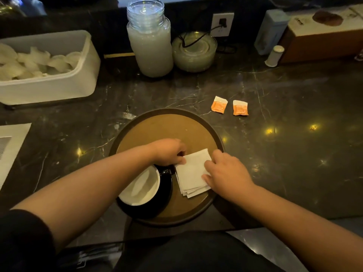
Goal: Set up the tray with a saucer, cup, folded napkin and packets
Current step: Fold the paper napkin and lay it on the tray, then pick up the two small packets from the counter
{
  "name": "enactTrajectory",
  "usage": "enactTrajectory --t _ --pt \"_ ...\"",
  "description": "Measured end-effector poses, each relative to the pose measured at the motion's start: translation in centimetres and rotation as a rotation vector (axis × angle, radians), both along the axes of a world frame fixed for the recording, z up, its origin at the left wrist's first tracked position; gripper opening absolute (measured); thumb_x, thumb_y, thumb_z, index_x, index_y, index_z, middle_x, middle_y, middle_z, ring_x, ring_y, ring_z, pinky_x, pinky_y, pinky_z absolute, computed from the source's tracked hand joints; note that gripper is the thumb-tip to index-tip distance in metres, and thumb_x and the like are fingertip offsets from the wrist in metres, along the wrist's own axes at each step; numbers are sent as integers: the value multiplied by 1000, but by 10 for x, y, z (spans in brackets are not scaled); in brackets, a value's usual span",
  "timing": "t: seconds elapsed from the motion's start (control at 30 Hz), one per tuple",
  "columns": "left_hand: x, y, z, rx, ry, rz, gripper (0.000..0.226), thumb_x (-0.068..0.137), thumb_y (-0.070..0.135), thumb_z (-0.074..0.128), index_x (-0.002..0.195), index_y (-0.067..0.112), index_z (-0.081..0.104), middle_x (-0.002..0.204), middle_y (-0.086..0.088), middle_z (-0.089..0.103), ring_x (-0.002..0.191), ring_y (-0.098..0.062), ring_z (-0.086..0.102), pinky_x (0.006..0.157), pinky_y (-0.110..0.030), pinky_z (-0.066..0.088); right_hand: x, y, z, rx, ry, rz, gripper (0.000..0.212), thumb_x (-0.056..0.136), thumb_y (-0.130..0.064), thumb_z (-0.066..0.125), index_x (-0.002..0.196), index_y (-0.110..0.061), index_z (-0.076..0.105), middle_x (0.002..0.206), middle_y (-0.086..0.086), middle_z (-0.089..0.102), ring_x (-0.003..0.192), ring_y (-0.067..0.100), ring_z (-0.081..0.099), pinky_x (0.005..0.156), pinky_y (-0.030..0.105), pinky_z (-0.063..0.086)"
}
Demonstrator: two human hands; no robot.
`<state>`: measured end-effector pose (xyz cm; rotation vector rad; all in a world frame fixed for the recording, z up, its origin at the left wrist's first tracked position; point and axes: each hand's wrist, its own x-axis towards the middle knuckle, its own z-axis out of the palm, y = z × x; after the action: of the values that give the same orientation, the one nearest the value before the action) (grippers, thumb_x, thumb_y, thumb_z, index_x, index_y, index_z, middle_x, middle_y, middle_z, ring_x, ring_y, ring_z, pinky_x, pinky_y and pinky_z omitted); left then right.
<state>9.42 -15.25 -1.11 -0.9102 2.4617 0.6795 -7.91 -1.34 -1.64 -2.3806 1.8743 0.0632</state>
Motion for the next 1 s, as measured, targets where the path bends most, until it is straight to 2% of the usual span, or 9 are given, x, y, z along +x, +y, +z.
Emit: enactTrajectory --t 0.1,0.17,0.37,0.43,0.53,0.63,0.73,0.87,1.0 --pt "2 -1 -1 -1 45 5 24 92 35 59 109 17 59 103 0 55 85 -16 51 70 -31 41 10 1 0 -84 -115 293 25 89 -39 59 91 -14 63 85 7 59 73 26 56 62 40 45" --pt "1 -1 -1 11 55 12 24 91 34 61 108 18 58 103 0 56 85 -17 52 70 -31 41 19 2 -7 -82 -127 405 20 87 -34 66 86 -14 64 77 6 62 66 26 58 58 38 45" --pt "3 -6 -3 34 59 13 24 91 37 60 107 19 59 103 0 59 84 -16 53 70 -31 43 21 5 -21 -53 -145 430 19 79 -31 77 84 -19 63 73 2 61 59 20 57 53 30 42" --pt "10 -14 0 -11 116 57 27 92 43 58 106 20 60 102 0 59 85 -16 54 72 -31 45 19 5 -21 -30 -156 452 16 85 -31 72 87 -17 64 76 2 61 62 20 57 56 30 41" --pt "32 -35 -1 -274 215 167 33 92 48 52 113 23 59 107 1 55 96 -15 53 77 -28 44 13 -5 -13 57 -205 456 28 97 -37 51 93 -13 66 84 6 62 72 24 58 65 35 44" --pt "62 -52 -16 -441 150 139 50 95 50 45 136 24 46 138 -4 46 124 -22 42 100 -39 40 1 -25 2 95 -305 283 41 97 -46 39 91 -17 67 84 -1 62 74 16 57 69 31 46" --pt "83 -56 -34 -419 70 115 64 95 59 34 150 28 23 159 -2 18 145 -24 13 116 -44 18 -19 -56 6 31 -386 -47 39 93 -49 37 80 -22 63 75 -8 56 68 10 54 64 29 49" --pt "90 -55 -51 -424 76 78 68 94 63 11 152 29 5 161 0 -2 145 -18 -10 115 -38 -3 -50 -107 -5 -58 -444 -473 33 96 -40 49 75 -19 64 68 -4 60 66 15 58 62 39 53" --pt "90 -54 -56 -454 97 65 66 95 60 8 152 27 4 159 0 -4 144 -19 -13 114 -37 -8 -73 -156 -13 -16 -456 -760 32 97 -36 49 91 -13 70 77 4 65 71 22 61 56 30 44"
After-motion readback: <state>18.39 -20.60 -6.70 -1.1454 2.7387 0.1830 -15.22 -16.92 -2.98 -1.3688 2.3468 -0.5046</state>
